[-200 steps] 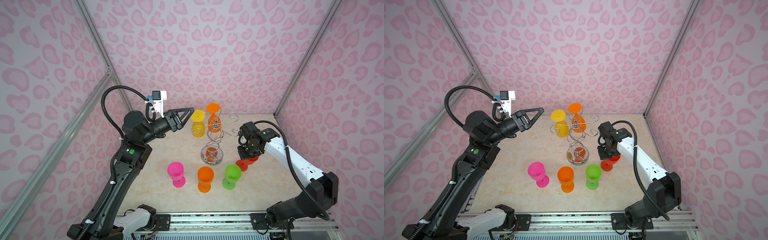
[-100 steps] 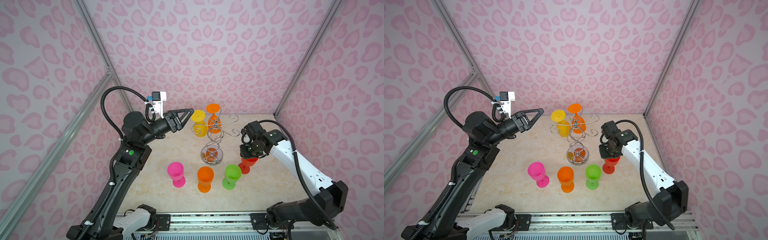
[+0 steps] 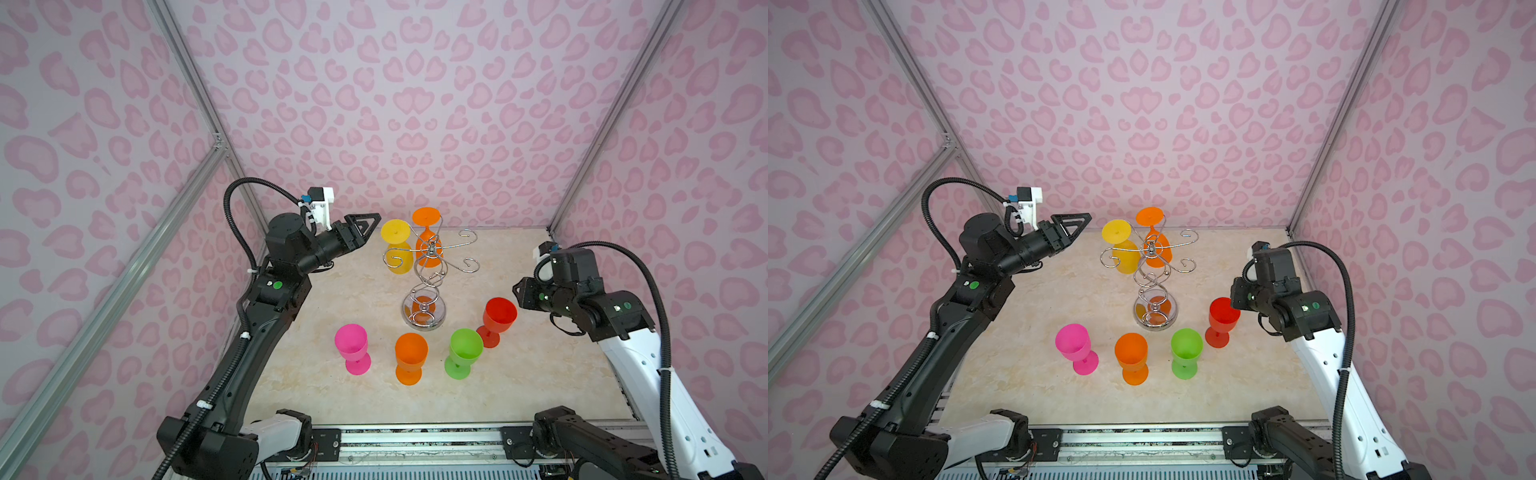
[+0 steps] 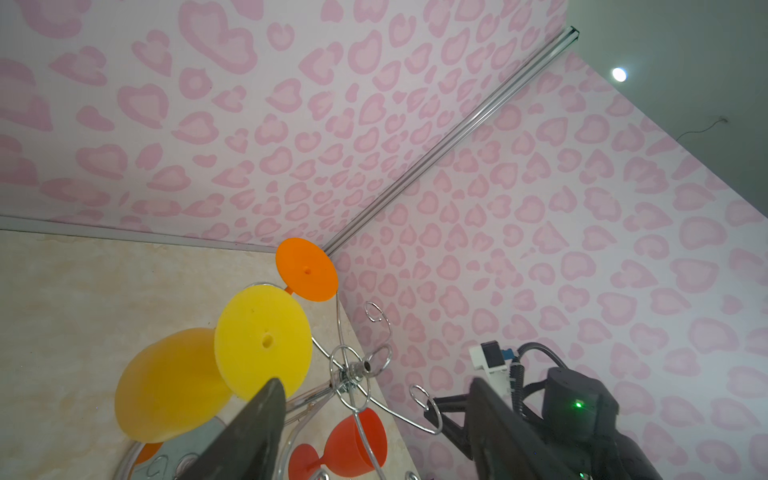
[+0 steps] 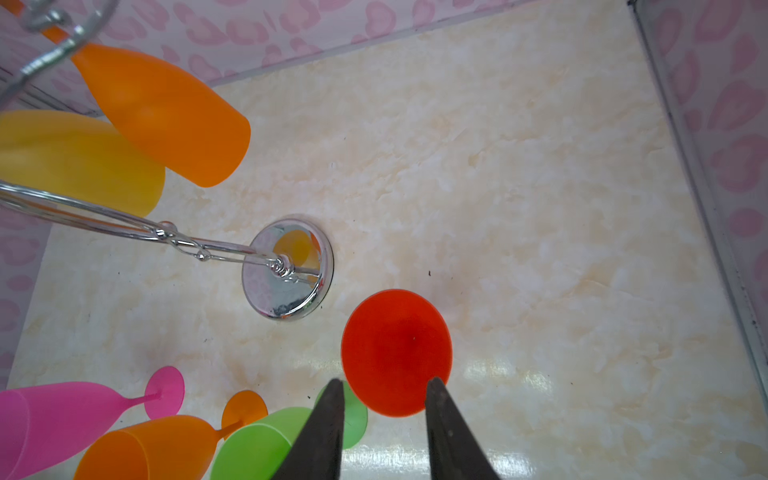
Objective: Take the wine glass off the wine glass rack
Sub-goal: 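Raise the right gripper away while the left gripper moves to the yellow glass's foot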
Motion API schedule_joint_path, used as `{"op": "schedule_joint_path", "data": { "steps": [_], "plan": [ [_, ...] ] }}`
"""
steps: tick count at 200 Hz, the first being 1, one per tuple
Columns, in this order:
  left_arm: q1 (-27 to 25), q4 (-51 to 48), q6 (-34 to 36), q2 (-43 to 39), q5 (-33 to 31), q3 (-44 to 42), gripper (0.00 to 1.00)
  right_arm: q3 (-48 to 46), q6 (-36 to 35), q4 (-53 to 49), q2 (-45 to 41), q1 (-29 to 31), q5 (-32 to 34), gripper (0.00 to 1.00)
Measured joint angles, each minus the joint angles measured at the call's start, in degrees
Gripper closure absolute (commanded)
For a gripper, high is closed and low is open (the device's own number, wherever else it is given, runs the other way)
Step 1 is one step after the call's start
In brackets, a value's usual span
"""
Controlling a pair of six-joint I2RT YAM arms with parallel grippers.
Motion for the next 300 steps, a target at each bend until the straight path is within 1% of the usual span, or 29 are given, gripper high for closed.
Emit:
{"op": "schedule_joint_path", "data": {
  "steps": [23, 45, 85, 124, 169, 219, 251, 270, 271, 274, 300],
  "plan": [
    [0.2, 0.0, -0.3, 3.3, 0.1, 0.0, 0.3, -1.3, 1.2, 3.9, -3.5, -1.1, 0.3, 0.64],
    [0.2, 0.0, -0.3, 5.7, 1.1, 0.0, 0.3, -2.3, 1.8, 6.7, -4.9, -1.9, 0.7, 0.63],
    [0.2, 0.0, -0.2, 8.7, 2.6, -0.3, 0.33, -3.7, 2.8, 9.3, -5.4, -3.3, 0.4, 0.63],
    [0.0, 0.1, -0.2, 10.3, 3.6, -0.7, 0.38, -4.8, 3.0, 10.8, -5.4, -4.9, -0.7, 0.63],
    [-0.6, 0.3, -0.8, 11.3, 4.6, -0.9, 0.47, -5.7, 3.3, 11.6, -5.4, -6.3, -2.7, 0.63],
    [-1.2, 0.7, -1.7, 11.6, 5.6, -0.6, 0.55, -6.4, 3.3, 12.0, -5.3, -7.1, -4.3, 0.63],
    [-1.2, 0.7, -1.7, 11.9, 5.6, -0.6, 0.62, -6.6, 3.5, 12.5, -4.9, -7.3, -4.9, 0.63],
    [-1.2, 0.7, -1.8, 11.9, 5.6, -0.6, 0.63, -6.6, 3.5, 12.8, -4.6, -7.5, -5.5, 0.63],
    [-1.2, 0.7, -1.8, 11.9, 5.6, -0.6, 0.65, -6.6, 3.5, 12.9, -4.6, -7.5, -5.5, 0.63],
    [-1.2, 0.7, -1.8, 11.9, 5.6, -0.6, 0.67, -6.6, 3.5, 13.0, -4.6, -7.5, -5.5, 0.63],
    [-1.2, 0.7, -1.8, 11.9, 5.6, -0.6, 0.71, -7.0, 3.5, 13.6, -4.2, -7.5, -6.0, 0.63]
  ]
}}
